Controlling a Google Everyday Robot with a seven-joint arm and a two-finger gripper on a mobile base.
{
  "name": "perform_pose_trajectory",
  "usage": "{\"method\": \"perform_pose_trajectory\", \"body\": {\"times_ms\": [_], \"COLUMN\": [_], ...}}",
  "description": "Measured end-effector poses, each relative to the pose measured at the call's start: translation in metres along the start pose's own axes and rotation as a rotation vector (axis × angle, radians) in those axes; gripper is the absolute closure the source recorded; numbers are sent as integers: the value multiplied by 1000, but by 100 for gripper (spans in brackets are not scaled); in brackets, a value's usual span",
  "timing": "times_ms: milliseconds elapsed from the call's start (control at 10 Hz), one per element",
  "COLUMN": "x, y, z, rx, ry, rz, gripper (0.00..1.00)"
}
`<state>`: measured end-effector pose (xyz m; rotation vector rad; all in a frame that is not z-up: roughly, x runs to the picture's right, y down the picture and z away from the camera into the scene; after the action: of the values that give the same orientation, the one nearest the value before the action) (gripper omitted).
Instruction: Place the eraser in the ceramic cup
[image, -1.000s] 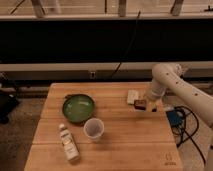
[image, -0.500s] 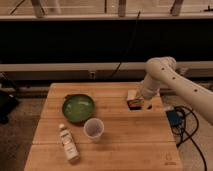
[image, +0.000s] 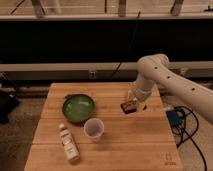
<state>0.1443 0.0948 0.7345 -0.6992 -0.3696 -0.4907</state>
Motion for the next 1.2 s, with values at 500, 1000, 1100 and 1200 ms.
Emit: {"method": "perform_pose_trajectory", "body": {"times_ms": [500, 1000, 1100, 1200], "x": [-57, -104, -111, -122], "y": [-11, 2, 7, 12], "z": [4, -4, -4, -6], "rx": [3, 19, 20, 22], "ry": [-20, -3, 1, 4], "rz": [-106, -158, -162, -166], "gripper": [100, 100, 100, 100]}}
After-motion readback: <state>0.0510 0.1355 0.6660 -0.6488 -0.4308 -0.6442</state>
